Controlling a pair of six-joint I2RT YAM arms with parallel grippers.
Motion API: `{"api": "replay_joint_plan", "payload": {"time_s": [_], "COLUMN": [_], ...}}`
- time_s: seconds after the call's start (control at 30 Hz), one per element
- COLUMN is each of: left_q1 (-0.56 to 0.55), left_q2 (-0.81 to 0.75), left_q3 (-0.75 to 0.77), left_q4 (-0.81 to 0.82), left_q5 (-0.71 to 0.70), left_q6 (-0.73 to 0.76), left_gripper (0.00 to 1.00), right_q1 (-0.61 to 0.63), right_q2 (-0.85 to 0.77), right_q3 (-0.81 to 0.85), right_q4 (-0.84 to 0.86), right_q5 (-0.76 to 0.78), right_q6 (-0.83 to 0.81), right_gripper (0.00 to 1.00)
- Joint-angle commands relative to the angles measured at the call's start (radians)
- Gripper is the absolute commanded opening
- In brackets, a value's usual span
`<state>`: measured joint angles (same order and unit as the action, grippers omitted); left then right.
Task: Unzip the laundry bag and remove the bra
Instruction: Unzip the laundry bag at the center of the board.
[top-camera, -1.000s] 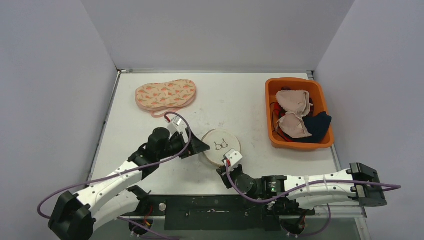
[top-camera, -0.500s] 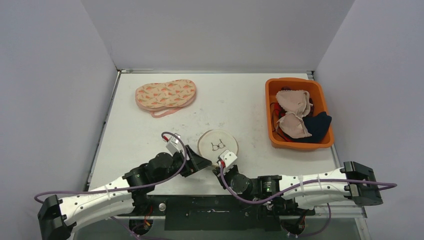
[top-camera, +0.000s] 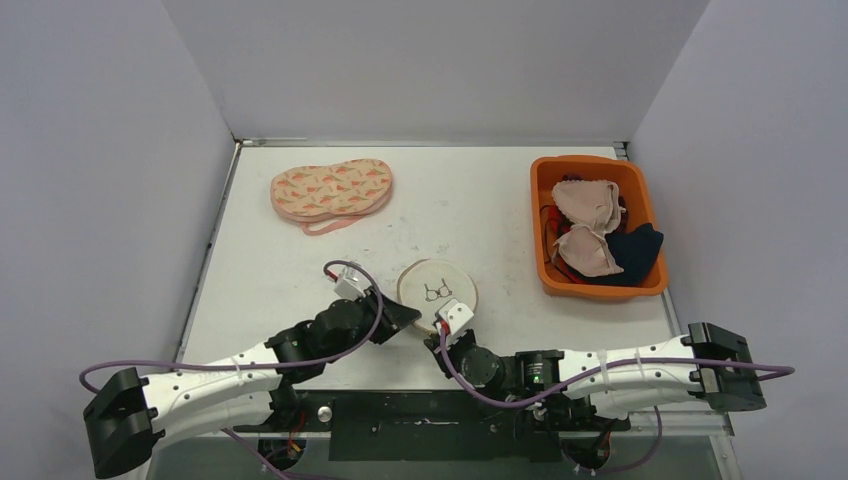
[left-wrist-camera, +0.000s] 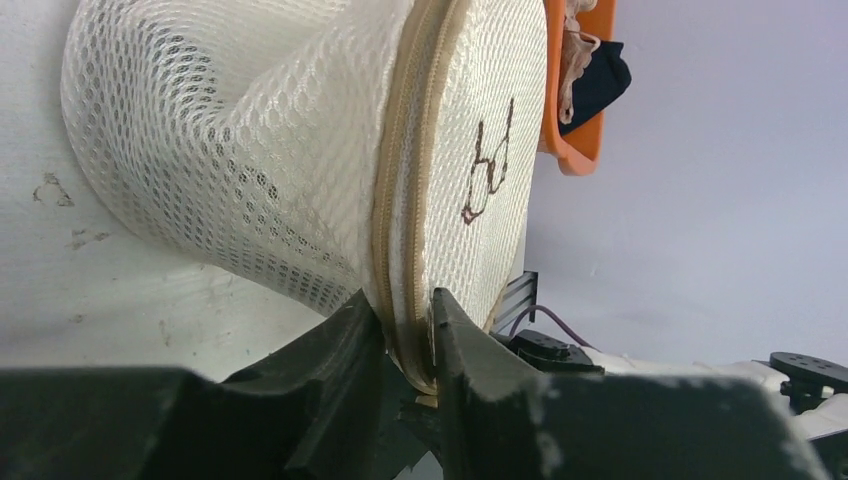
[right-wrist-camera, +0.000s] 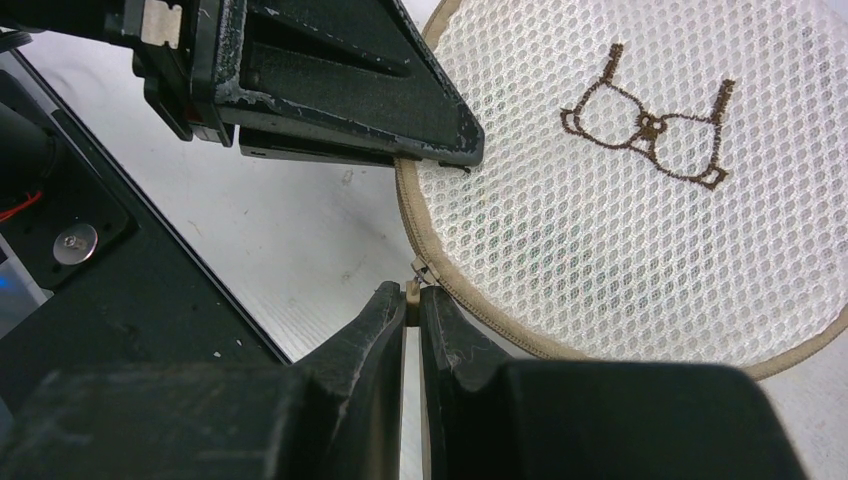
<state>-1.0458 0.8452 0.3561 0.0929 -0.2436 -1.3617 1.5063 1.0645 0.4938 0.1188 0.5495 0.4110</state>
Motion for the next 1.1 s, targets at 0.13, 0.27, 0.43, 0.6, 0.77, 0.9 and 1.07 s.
{"api": "replay_joint_plan", "payload": {"time_s": [0.13, 0.27, 0.43, 0.6, 0.77, 0.9, 1.07], "left_q1": [0.041, 0.077, 0.129, 0.198, 0.240, 0.263, 0.271], "left_q2": [-0.042, -0.043, -0.048, -0.033, 0.026, 0.096, 0.194], "left_q3": [0.053, 0.052, 0.065, 0.085, 0.109, 0.166, 0.244], "left_q4": [0.007, 0.008, 0.009, 0.009, 0.036, 0.046, 0.071], "left_q5": [-0.039, 0.006, 0.109, 0.252, 0.388, 0.511, 0.625], "left_q6": [0.021, 0.034, 0.090, 0.157, 0.220, 0.296, 0.356], "left_gripper": [0.00, 0.00, 0.00, 0.00, 0.00, 0.00, 0.00], "right_q1": [0.005, 0.004, -0.017, -0.050, -0.054, -0.043, -0.032], "right_q2": [-0.044, -0.061, -0.088, -0.134, -0.153, -0.178, -0.214], "right_q3": [0.037, 0.035, 0.032, 0.014, 0.003, 0.004, -0.011], "right_q4": [-0.005, -0.041, -0.098, -0.116, -0.116, -0.150, -0.148], "right_q5": [0.029, 0.072, 0.126, 0.122, 0.122, 0.111, 0.101], "right_q6": [-0.012, -0.010, -0.005, -0.001, -0.015, -0.014, -0.002], "right_gripper": [0.05, 0.05, 0.05, 0.05, 0.05, 0.05, 0.05]}}
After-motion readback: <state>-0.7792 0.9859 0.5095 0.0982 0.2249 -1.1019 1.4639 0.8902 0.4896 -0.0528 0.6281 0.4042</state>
